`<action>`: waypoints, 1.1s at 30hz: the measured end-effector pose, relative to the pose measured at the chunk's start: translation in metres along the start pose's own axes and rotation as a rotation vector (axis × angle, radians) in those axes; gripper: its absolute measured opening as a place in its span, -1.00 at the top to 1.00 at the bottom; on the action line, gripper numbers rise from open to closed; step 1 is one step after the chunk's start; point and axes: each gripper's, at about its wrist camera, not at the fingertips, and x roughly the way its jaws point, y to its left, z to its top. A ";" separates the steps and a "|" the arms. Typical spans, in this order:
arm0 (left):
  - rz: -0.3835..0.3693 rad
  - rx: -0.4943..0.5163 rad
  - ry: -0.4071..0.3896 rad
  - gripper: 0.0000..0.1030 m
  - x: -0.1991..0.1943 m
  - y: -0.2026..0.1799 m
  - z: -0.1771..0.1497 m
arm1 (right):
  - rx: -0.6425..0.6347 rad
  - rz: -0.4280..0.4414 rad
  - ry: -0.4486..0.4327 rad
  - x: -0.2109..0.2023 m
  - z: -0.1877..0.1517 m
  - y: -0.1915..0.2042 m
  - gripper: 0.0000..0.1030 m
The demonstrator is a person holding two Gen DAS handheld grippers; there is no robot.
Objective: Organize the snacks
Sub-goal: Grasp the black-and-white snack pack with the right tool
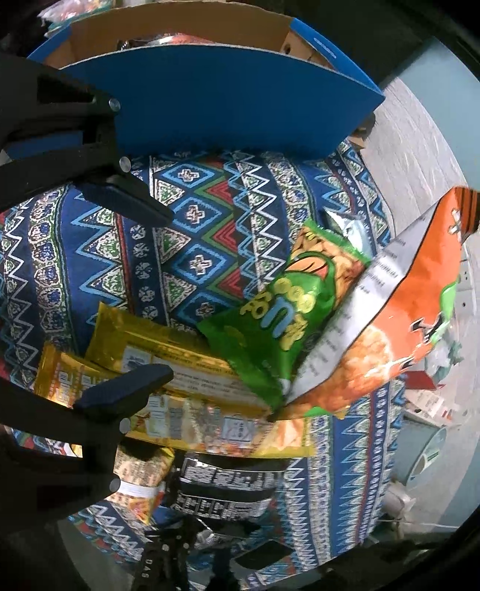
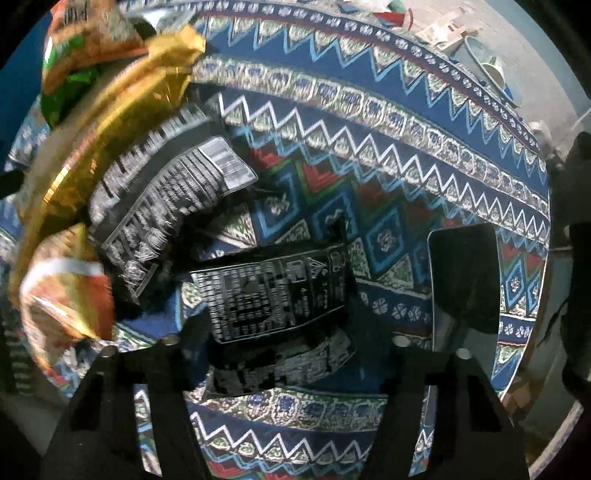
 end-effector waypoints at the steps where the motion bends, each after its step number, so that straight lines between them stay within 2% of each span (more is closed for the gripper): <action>1: -0.002 -0.008 -0.005 -0.51 -0.002 0.002 0.004 | 0.000 0.001 -0.004 0.000 -0.001 -0.001 -0.16; 4: -0.008 -0.033 -0.021 -0.51 -0.007 0.007 0.014 | 0.009 -0.008 -0.029 -0.010 0.002 -0.009 -0.04; 6: -0.015 -0.051 -0.032 -0.51 -0.009 0.010 0.019 | 0.034 0.001 -0.051 -0.022 0.002 -0.009 0.13; 9: -0.018 -0.076 -0.046 -0.52 -0.011 0.011 0.023 | 0.051 -0.008 -0.080 -0.030 0.005 -0.014 0.18; 13: -0.041 -0.133 -0.060 -0.52 -0.015 0.018 0.034 | 0.074 -0.005 -0.112 -0.043 0.009 -0.025 0.21; 17: -0.079 -0.197 -0.085 -0.56 -0.019 0.024 0.048 | 0.086 -0.015 -0.181 -0.066 0.028 -0.033 0.22; 24: -0.090 -0.251 -0.118 -0.57 -0.021 0.025 0.063 | 0.087 0.007 -0.283 -0.094 0.063 -0.033 0.23; 33: -0.196 -0.362 -0.139 -0.57 -0.015 0.030 0.079 | 0.071 0.023 -0.316 -0.095 0.081 -0.029 0.24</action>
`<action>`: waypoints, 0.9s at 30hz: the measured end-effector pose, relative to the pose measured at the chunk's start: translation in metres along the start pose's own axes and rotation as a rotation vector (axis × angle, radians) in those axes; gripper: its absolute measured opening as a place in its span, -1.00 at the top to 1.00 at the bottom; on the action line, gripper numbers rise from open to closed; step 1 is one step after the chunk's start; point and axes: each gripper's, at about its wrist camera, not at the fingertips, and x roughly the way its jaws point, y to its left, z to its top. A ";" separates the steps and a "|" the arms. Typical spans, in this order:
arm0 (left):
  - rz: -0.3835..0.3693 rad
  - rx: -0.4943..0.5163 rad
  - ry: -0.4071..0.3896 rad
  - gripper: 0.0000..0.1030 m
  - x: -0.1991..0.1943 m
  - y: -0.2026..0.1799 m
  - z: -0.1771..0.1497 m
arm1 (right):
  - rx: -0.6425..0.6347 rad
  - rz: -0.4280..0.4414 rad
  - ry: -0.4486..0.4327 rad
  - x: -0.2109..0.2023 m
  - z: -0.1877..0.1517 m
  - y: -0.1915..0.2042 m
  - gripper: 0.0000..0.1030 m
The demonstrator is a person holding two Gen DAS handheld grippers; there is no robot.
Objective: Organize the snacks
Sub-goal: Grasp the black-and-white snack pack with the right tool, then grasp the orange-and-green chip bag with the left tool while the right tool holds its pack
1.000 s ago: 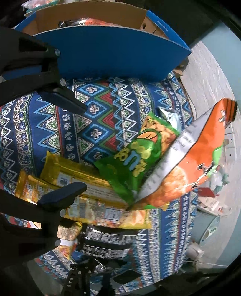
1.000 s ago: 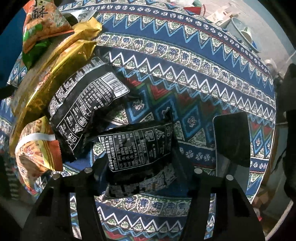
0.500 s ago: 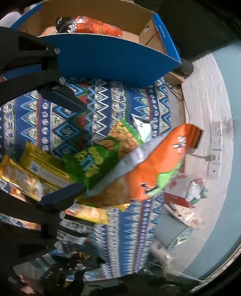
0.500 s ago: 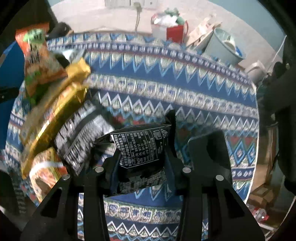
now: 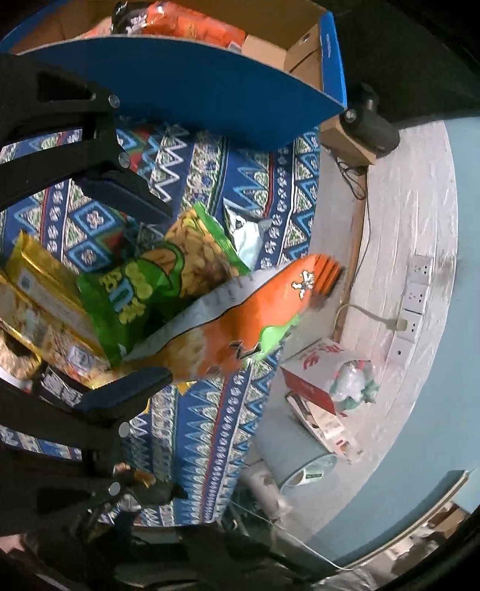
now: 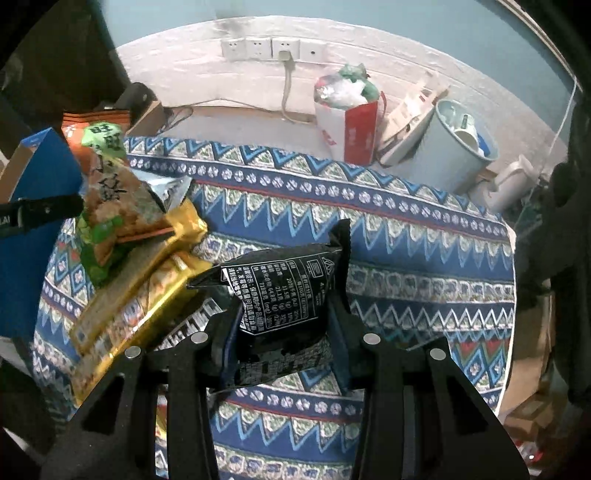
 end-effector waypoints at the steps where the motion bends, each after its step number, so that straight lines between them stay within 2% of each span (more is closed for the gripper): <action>1: -0.002 -0.002 0.004 -0.57 0.001 -0.001 0.000 | -0.001 0.002 0.000 0.001 0.001 0.001 0.24; 10: -0.004 -0.015 0.045 -0.58 0.017 -0.008 0.005 | 0.021 0.025 0.000 0.010 0.011 -0.001 0.24; 13: -0.003 -0.036 0.066 -0.65 0.025 -0.007 0.007 | 0.020 0.033 -0.002 0.010 0.013 -0.001 0.23; 20: -0.023 -0.056 0.054 -0.69 0.028 -0.014 0.012 | 0.016 0.037 0.007 0.015 0.013 -0.003 0.23; 27: 0.001 -0.072 0.059 -0.83 0.043 -0.023 0.022 | 0.024 0.038 0.007 0.015 0.012 -0.006 0.23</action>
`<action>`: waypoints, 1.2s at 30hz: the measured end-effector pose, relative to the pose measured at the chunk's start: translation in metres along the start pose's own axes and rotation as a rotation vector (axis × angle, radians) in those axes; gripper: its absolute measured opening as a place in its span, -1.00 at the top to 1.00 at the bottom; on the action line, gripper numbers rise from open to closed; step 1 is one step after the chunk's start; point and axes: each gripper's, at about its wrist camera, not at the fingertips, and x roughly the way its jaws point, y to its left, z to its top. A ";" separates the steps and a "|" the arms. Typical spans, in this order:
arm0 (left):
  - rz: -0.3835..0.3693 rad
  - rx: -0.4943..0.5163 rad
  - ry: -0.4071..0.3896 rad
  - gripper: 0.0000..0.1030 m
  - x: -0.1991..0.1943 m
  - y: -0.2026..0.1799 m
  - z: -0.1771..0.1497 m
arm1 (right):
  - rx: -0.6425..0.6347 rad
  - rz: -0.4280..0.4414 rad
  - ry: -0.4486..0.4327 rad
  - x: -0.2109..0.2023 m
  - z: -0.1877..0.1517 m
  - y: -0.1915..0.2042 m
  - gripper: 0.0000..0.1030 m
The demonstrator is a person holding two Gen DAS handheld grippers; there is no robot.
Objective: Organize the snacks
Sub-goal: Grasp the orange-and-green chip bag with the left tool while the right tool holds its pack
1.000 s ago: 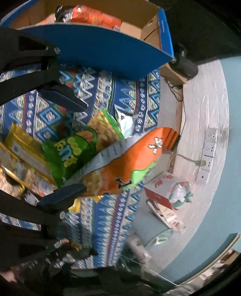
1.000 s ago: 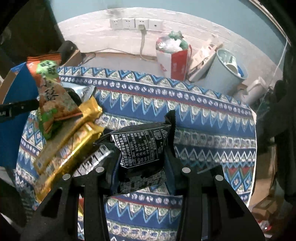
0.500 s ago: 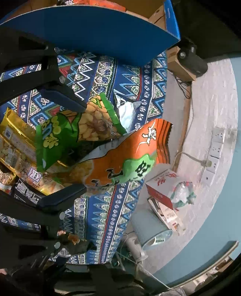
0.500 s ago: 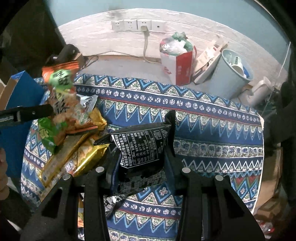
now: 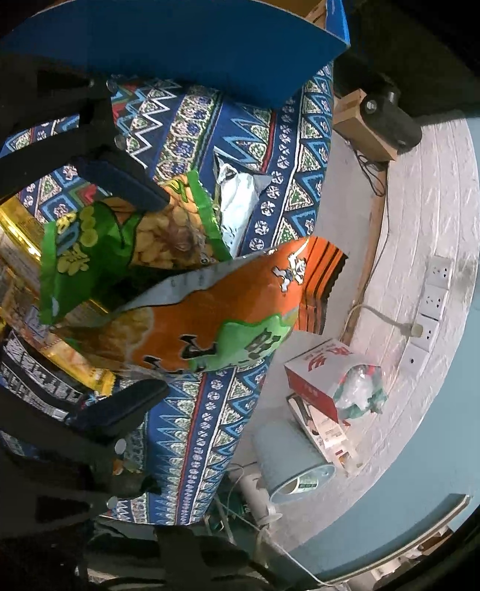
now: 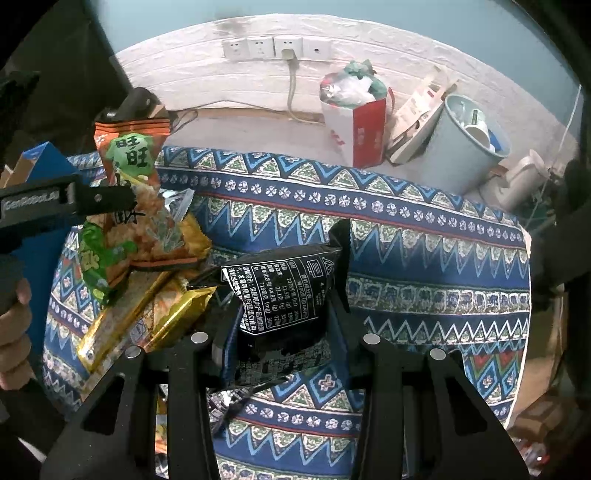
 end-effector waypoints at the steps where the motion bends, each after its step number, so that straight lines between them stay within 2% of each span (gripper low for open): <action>1: 0.004 0.000 -0.002 -0.83 0.001 -0.001 0.001 | -0.001 0.000 0.001 0.000 0.000 0.000 0.24; 6: 0.032 0.047 -0.029 -0.83 0.005 -0.010 0.002 | 0.003 -0.004 0.000 0.000 0.000 0.000 0.23; 8: 0.031 0.067 -0.049 -0.71 0.004 -0.011 0.001 | 0.003 -0.004 0.001 0.000 0.000 0.001 0.23; 11: 0.030 0.102 -0.083 -0.32 -0.001 -0.014 -0.002 | -0.002 -0.006 0.000 0.000 0.000 0.001 0.23; 12: -0.001 0.119 -0.091 0.11 -0.004 -0.015 -0.003 | -0.001 -0.006 -0.001 0.000 0.000 0.001 0.23; 14: -0.018 0.128 -0.073 0.17 -0.005 -0.017 -0.003 | -0.004 -0.008 0.000 0.000 0.001 0.002 0.23; 16: -0.035 0.143 -0.084 0.39 -0.008 -0.016 -0.006 | -0.007 -0.010 0.001 0.000 0.002 0.003 0.23; 22: -0.069 0.188 -0.107 0.54 -0.022 -0.014 -0.014 | -0.015 -0.017 -0.006 -0.005 0.003 0.006 0.23; 36: -0.078 0.339 -0.262 0.57 -0.087 -0.005 -0.038 | -0.028 -0.022 -0.070 -0.035 0.012 0.025 0.23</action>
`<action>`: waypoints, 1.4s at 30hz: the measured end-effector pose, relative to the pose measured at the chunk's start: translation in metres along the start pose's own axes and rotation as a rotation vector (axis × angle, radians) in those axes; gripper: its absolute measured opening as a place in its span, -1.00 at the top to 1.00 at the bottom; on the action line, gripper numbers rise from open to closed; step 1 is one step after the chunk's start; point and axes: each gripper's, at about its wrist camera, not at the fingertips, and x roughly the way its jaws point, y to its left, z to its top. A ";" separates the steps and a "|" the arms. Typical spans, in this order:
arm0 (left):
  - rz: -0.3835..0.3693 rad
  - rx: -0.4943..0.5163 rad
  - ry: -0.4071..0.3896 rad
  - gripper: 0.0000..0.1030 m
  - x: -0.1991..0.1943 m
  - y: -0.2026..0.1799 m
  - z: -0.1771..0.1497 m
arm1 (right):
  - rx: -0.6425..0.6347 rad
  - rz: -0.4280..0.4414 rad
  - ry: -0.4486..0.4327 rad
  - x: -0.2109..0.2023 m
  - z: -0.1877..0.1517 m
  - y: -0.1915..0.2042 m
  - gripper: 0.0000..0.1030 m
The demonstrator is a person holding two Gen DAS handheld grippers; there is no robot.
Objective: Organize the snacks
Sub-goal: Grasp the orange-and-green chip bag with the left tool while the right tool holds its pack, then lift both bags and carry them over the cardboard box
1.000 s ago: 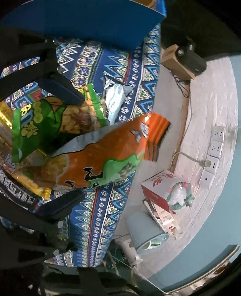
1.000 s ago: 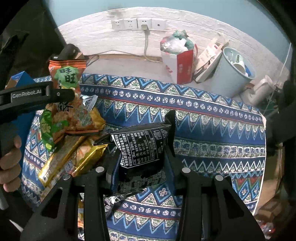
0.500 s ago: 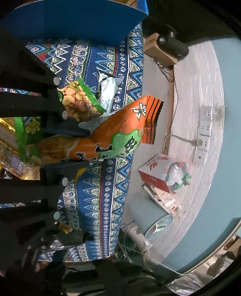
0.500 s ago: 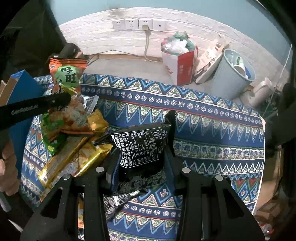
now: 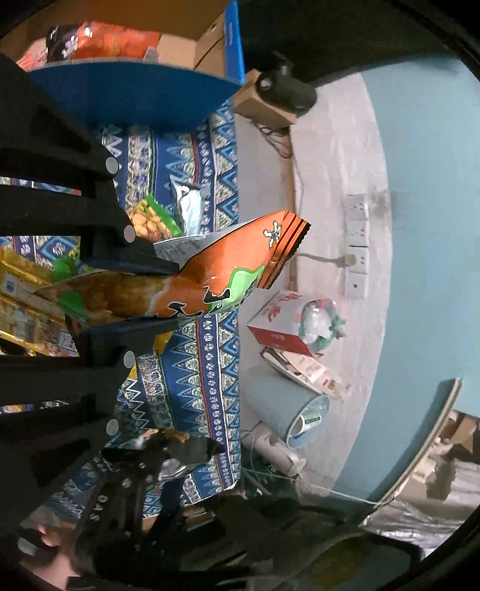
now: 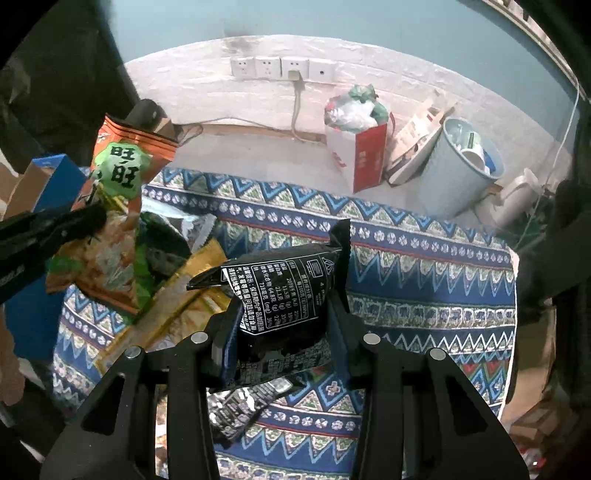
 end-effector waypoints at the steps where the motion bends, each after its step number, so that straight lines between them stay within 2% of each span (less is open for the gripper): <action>1: 0.002 0.004 -0.010 0.57 -0.005 0.002 -0.001 | -0.003 0.001 -0.006 -0.002 0.001 0.003 0.23; 6: 0.018 0.011 -0.045 0.57 -0.028 0.016 -0.005 | -0.027 0.005 -0.032 -0.014 0.010 0.020 0.23; 21: 0.145 0.046 -0.152 0.57 -0.088 0.068 -0.027 | -0.111 0.029 -0.105 -0.043 0.032 0.088 0.23; 32: 0.213 0.032 -0.207 0.57 -0.124 0.110 -0.043 | -0.189 0.083 -0.133 -0.051 0.050 0.158 0.23; 42: 0.271 -0.024 -0.229 0.57 -0.150 0.158 -0.056 | -0.267 0.131 -0.152 -0.056 0.063 0.228 0.23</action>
